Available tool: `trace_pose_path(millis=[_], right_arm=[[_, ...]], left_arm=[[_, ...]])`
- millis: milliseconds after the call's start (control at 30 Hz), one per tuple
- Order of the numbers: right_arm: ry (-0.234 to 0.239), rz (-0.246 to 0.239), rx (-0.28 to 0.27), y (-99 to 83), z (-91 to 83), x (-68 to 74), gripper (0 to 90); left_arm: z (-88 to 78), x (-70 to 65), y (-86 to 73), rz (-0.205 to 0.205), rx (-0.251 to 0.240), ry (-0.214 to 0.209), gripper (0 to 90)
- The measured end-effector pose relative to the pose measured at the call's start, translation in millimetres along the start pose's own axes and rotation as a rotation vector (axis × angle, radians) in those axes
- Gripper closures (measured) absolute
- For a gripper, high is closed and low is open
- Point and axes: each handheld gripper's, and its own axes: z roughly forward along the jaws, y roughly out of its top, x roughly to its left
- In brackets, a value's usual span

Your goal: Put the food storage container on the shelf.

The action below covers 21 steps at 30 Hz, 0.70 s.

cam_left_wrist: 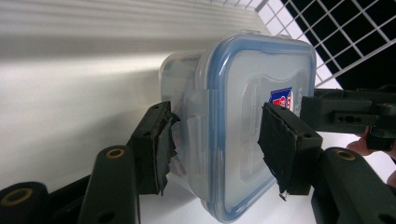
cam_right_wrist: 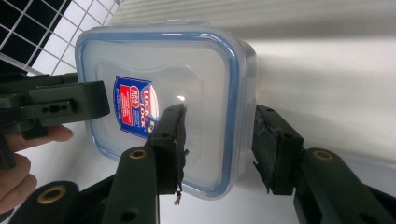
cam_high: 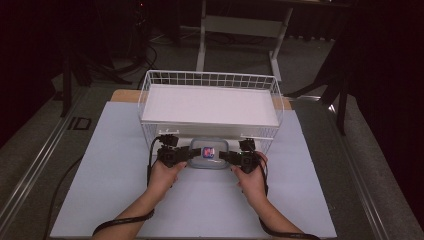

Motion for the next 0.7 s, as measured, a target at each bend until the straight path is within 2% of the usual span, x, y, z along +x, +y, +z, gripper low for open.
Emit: trace_pose_path(millis=[133, 167, 333, 400, 500, 600, 633, 700], right_arm=[[0.009, 0.023, -0.014, 2.8, 0.7, -1.5, 60.0], [0.005, 0.014, -0.016, 3.2, 0.9, -1.2, 59.9], [0.017, 0.029, -0.03, 5.7, 2.0, -3.2, 59.3], [0.008, 0.003, -0.059, 6.4, 2.4, -3.4, 59.0], [-0.005, -0.017, -0.07, 7.3, 3.4, -2.6, 57.2], [-0.018, -0.046, -0.098, 6.6, 5.8, -1.3, 54.3], [-0.021, -0.071, -0.112, 6.3, 7.2, -0.9, 52.9], [-0.021, -0.09, -0.127, 6.2, 9.1, -0.7, 51.3]], left_arm=[[3.6, 5.9, -0.5, 0.013, -0.005, -0.017, 43.6], [3.6, 6.6, -0.5, 0.019, -0.009, -0.015, 43.5], [4.8, 8.9, -3.0, 0.036, -0.035, -0.028, 42.3], [5.3, 10.7, -3.5, 0.043, -0.046, -0.031, 41.8], [7.1, 10.9, -4.0, 0.054, -0.061, -0.03, 40.3], [9.3, 9.6, -2.9, 0.07, -0.073, -0.018, 38.2], [9.7, 9.4, -2.6, 0.075, -0.079, -0.016, 38.1], [10.2, 8.1, -1.7, 0.089, -0.095, 0.005, 37.7]])
